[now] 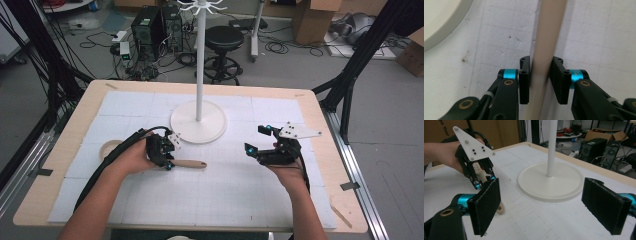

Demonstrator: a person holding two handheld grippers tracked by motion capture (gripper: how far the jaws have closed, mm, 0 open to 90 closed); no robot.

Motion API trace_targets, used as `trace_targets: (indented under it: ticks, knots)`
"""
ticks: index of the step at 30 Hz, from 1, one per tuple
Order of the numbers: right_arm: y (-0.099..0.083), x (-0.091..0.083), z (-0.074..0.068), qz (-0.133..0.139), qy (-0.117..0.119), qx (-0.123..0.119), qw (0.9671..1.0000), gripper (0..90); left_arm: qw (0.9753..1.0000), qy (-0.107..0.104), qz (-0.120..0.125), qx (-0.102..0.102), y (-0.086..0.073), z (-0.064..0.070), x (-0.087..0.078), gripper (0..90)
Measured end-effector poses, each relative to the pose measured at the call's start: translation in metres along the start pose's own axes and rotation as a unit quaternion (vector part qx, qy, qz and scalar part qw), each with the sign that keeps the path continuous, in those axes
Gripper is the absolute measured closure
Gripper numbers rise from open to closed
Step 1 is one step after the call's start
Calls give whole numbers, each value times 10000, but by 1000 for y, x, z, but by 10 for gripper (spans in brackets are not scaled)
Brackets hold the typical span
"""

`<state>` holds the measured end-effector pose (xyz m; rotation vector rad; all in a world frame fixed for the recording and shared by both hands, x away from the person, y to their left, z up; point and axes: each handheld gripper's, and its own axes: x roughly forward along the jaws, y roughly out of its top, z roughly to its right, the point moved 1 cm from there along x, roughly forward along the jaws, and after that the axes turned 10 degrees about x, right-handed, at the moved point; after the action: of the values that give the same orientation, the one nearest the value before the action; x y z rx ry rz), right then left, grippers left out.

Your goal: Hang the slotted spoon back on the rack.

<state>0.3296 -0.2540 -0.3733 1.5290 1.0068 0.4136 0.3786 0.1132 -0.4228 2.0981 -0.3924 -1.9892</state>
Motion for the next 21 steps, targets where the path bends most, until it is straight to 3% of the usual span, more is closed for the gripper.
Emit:
trace_targets:
  ticks: [3,8,12,15,17,18,19,20,21]
  knots:
    - [0,0,0,1,-11,6,10000,146,10000,19,-12,-40,1,3,-1,746]
    - [0,-1,1,9,-19,42,10000,146,9999,18,6,141,0,6,-7,748]
    - [0,-1,1,22,-6,39,10000,146,9991,165,372,81,-2,7,-26,748]
    - [-1,0,2,32,-19,35,10000,146,9962,312,808,-16,-7,7,-46,747]
    - [-1,1,1,7,-12,48,10000,146,9911,452,1237,-193,-15,7,-66,747]
    - [-1,1,1,7,-12,48,10000,146,9911,452,1237,-193,-15,7,-66,747]
    - [-1,1,2,9,-12,42,10000,147,9898,471,1332,-200,-17,7,-72,747]
    - [-1,1,2,6,-20,40,10000,146,9866,552,1510,-269,-20,7,-81,747]
    - [-1,1,2,7,-18,43,10000,146,9866,552,1510,-269,-20,7,-81,747]
